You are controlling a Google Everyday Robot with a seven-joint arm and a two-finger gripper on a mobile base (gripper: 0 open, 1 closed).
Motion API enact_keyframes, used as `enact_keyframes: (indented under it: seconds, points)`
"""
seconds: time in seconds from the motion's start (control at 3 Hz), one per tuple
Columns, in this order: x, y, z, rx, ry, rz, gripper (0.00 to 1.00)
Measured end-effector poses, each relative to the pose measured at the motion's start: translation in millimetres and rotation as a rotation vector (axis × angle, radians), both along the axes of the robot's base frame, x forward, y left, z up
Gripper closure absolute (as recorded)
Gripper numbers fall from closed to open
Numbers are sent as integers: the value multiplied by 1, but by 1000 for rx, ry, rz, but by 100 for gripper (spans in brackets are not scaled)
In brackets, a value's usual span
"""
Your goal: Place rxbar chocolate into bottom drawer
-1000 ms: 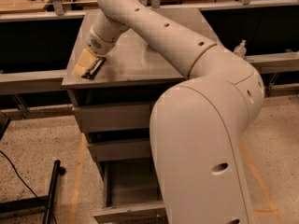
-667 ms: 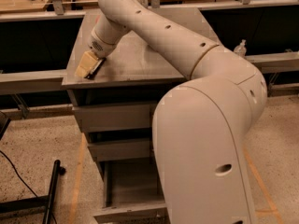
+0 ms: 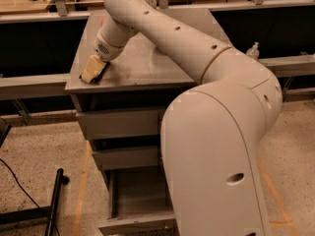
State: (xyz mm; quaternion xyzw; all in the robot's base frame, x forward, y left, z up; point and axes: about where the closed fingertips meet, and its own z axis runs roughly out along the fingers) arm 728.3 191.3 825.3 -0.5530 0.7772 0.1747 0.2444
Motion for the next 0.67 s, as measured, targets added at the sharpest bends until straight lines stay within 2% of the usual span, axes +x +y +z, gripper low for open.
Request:
enact_keyframes:
  seconds: [0.33,0.67]
  points:
    - [0,0,5,0,0,0,86]
    - [0,0,9,0,0,0,100]
